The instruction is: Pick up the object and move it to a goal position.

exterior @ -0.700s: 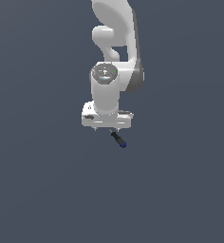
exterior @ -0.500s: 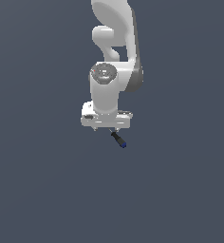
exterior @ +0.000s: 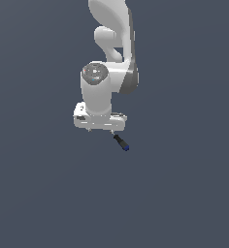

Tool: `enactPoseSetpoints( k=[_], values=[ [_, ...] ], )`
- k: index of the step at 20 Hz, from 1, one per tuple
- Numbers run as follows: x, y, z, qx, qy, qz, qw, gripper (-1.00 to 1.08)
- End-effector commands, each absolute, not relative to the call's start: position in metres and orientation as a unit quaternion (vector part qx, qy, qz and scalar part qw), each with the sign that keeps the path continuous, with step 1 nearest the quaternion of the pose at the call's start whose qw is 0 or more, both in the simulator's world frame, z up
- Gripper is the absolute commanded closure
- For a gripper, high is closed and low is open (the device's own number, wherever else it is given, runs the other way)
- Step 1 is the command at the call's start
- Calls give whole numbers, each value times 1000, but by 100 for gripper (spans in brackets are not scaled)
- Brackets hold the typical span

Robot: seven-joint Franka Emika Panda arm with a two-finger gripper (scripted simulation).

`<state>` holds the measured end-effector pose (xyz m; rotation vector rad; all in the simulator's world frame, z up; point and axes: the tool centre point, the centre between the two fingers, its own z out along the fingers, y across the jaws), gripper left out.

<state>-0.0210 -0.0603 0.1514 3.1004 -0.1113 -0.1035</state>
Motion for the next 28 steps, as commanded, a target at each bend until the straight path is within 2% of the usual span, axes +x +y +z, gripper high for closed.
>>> enactPoseSetpoints(
  k=[1, 11, 28],
  values=[
    [-21, -58, 150, 999, -32, -33, 18, -92],
    [-30, -47, 131, 999, 34, -28, 16, -92],
    [-70, -3, 74, 965, 262, -6, 3, -92]
  ],
)
